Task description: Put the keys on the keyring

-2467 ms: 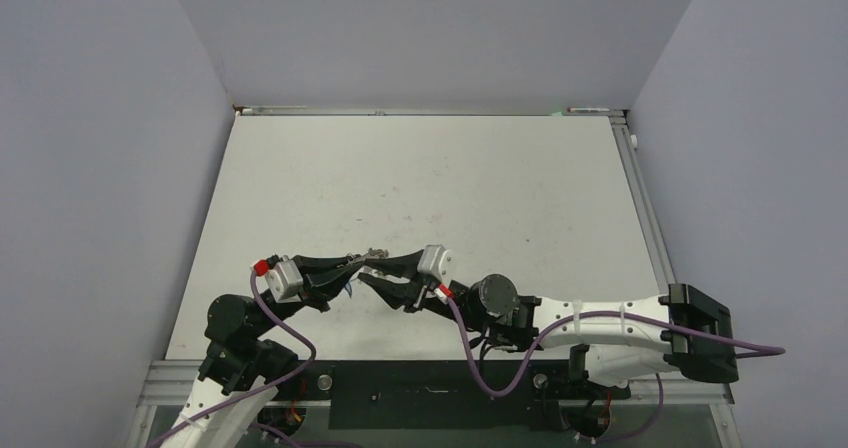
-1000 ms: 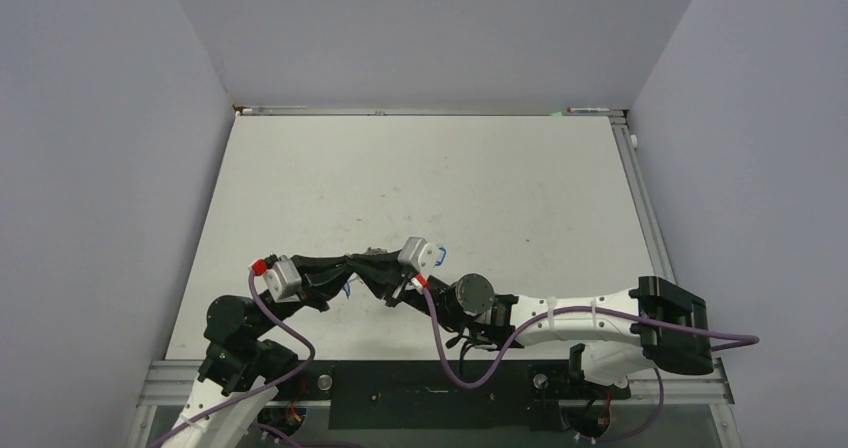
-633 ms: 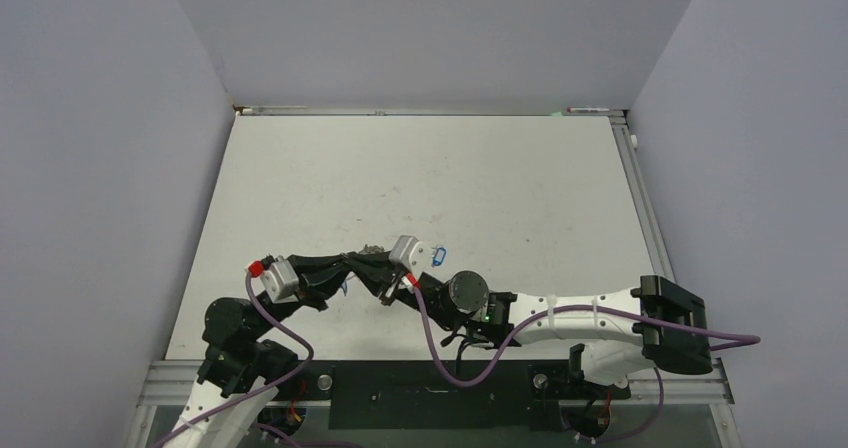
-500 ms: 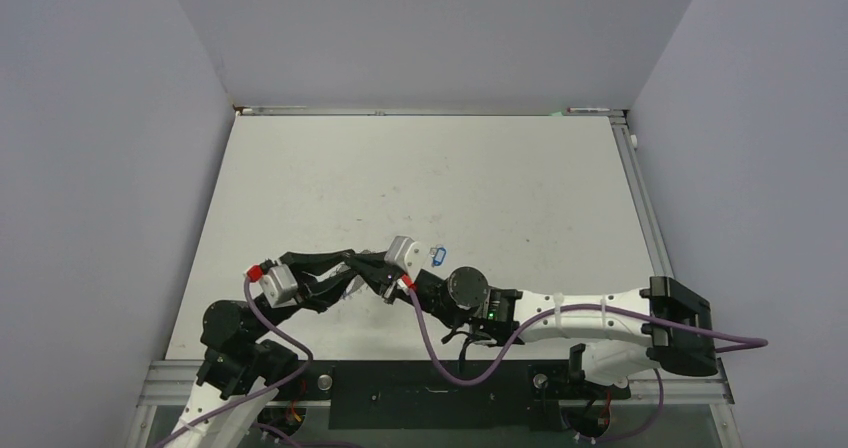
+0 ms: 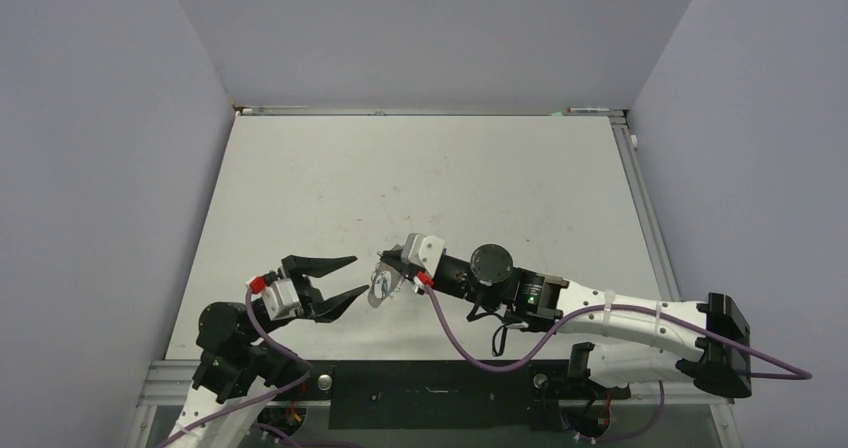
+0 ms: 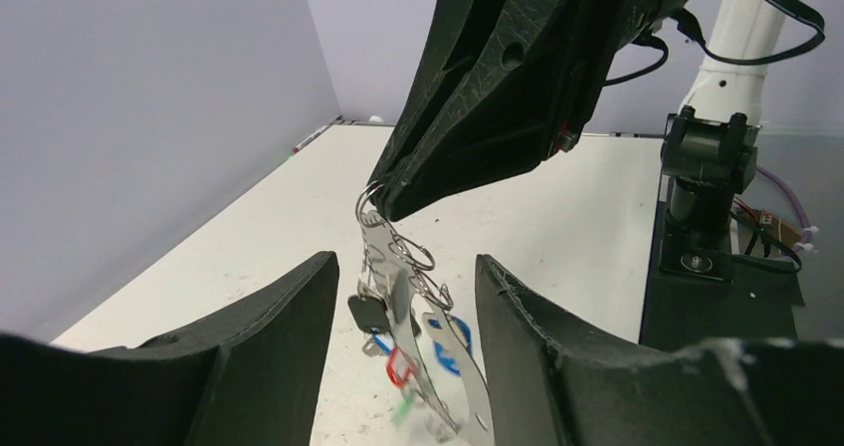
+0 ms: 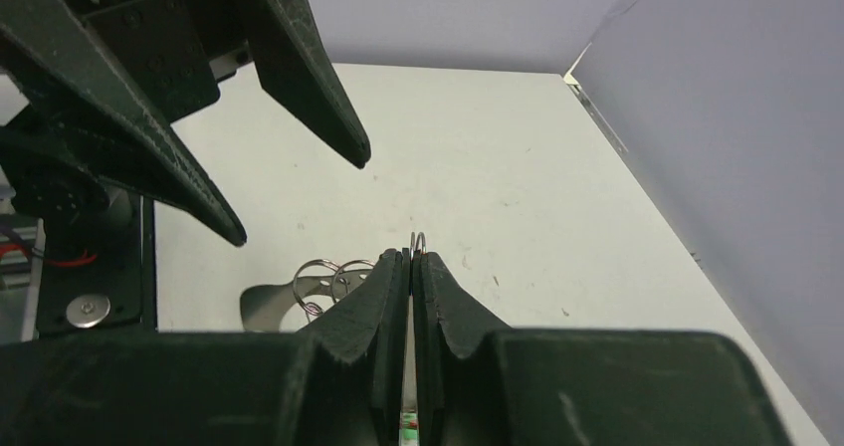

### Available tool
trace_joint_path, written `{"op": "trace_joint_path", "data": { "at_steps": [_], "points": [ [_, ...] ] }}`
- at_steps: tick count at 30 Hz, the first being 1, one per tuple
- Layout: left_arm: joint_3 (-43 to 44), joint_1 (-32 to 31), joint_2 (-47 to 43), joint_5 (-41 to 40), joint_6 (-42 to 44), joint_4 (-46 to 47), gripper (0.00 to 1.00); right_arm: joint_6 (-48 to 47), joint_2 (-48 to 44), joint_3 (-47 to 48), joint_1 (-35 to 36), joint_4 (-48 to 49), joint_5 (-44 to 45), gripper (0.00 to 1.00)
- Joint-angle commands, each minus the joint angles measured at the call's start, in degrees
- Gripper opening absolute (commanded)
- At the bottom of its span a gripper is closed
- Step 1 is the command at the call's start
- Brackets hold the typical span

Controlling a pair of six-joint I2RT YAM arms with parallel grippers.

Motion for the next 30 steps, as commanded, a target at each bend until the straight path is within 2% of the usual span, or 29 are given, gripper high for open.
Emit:
{"op": "trace_joint_path", "data": {
  "at_steps": [1, 6, 9, 15, 24, 30],
  "points": [
    [4.17, -0.22, 0.30, 3.27, 3.25, -3.91, 0.49, -4.74, -4.30, -0.20, -0.38, -3.92, -4.16, 0.05],
    [6.00, -0.24, 3.94, 5.33, 4.03, -4.10, 0.48, -9.60, -5.95, -1.03, -0.36, -8.68, -7.53, 0.05],
    [6.86, -0.73, 7.77, 5.94, 6.86, -5.03, 0.41, -11.67, -6.94, -3.08, -0.02, -7.26, -9.15, 0.05],
    [6.55, -3.90, 10.66, 7.18, 8.75, -5.82, 0.39, -14.70, -8.00, -4.99, 1.23, -7.22, -11.04, 0.05],
    [6.34, -9.56, 13.39, 5.99, 11.94, -10.00, 0.32, -15.29, -8.47, -5.38, 2.09, -7.45, -12.99, 0.05],
    [6.40, -10.78, 13.99, 3.85, 13.31, -11.13, 0.28, -14.93, -9.42, -5.12, 2.57, -7.74, -13.88, 0.05]
  ]
}}
